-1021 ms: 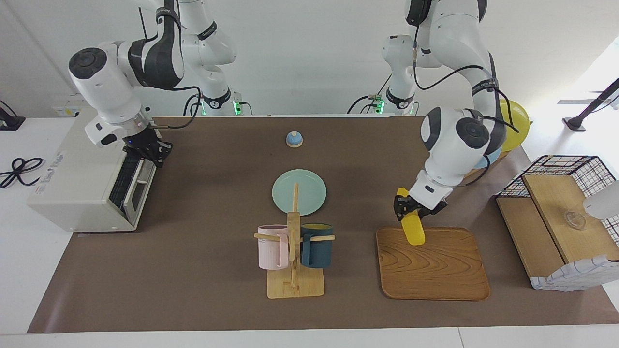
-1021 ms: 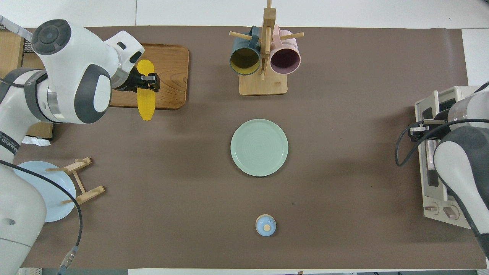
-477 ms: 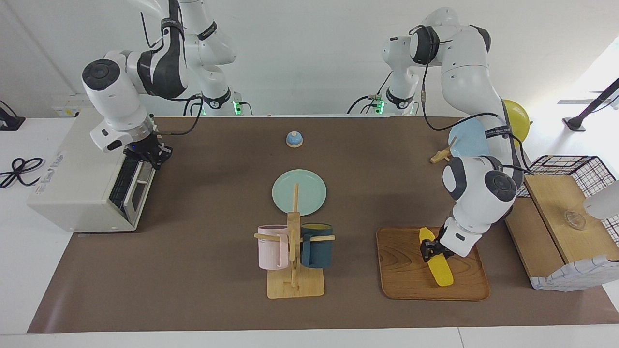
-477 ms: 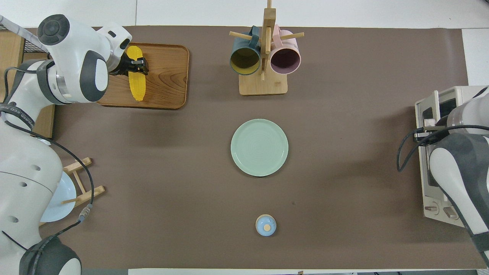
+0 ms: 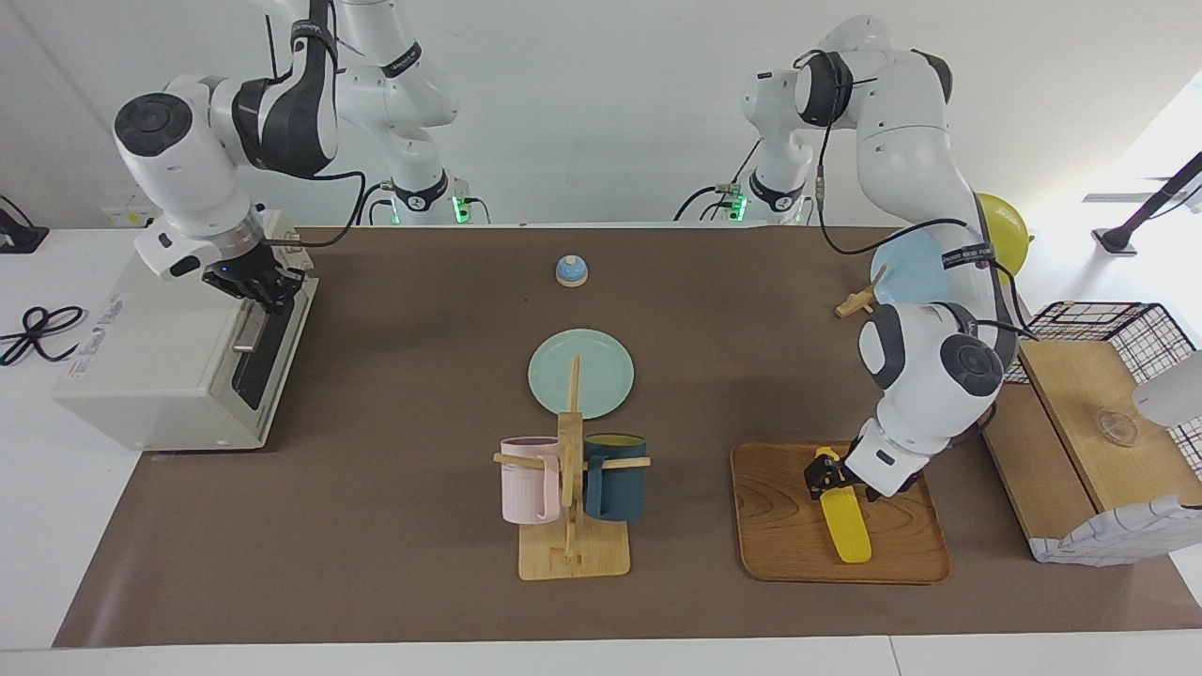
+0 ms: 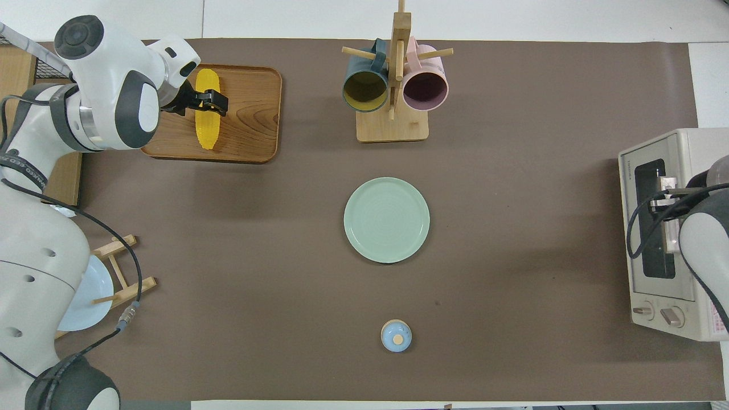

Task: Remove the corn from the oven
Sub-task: 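Open the left gripper to release the corn on the tray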

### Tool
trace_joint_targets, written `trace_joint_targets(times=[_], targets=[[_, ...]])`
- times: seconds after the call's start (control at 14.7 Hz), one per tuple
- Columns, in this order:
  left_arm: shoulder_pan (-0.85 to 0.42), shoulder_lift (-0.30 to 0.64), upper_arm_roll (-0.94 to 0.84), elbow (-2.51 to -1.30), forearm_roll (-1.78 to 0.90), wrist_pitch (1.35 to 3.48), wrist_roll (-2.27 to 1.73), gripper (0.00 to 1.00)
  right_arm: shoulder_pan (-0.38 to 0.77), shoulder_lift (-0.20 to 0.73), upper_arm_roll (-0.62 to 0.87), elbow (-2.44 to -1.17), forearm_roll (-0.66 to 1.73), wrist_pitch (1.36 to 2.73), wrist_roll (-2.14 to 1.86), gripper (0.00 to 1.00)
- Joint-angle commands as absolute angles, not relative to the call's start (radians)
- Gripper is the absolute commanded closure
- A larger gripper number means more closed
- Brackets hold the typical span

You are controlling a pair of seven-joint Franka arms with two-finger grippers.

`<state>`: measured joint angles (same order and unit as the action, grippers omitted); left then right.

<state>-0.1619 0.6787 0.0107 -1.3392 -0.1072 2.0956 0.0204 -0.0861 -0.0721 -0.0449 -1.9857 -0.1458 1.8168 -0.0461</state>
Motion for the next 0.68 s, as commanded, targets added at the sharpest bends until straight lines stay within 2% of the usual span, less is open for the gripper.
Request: trace_joint_targets(times=[0.0,0.2,0.27,0.41,0.54,0.61], targets=[[-0.155,0.553,0.009,-1.357,-0.103,2.011,0.031,0.0,-0.087,-0.061,-0.031,-1.878,-0.134,1.709,-0.063,0.82],[-0.126,0.402,0.014,-1.371,-0.097,1.823,0.026,0.0,-0.087,-0.005,-0.008,-1.699,-0.069,1.559,-0.063,0.65],[-0.126,0.356,0.027,-1.371,-0.095,1.765,0.026,0.0,-0.087,-0.005,0.001,-1.687,-0.068,1.539,-0.063,0.58],[-0.126,0.263,0.037,-1.374,-0.094,1.674,0.026,0.0,-0.087,-0.012,0.015,-1.684,-0.066,1.52,-0.063,0.49],[-0.121,0.178,0.057,-1.376,-0.094,1.571,0.022,0.0,-0.087,-0.015,0.021,-1.68,-0.066,1.519,-0.063,0.26],[-0.121,0.143,0.063,-1.376,-0.086,1.512,0.021,0.0,-0.087,-0.015,0.021,-1.675,-0.066,1.519,-0.064,0.0]])
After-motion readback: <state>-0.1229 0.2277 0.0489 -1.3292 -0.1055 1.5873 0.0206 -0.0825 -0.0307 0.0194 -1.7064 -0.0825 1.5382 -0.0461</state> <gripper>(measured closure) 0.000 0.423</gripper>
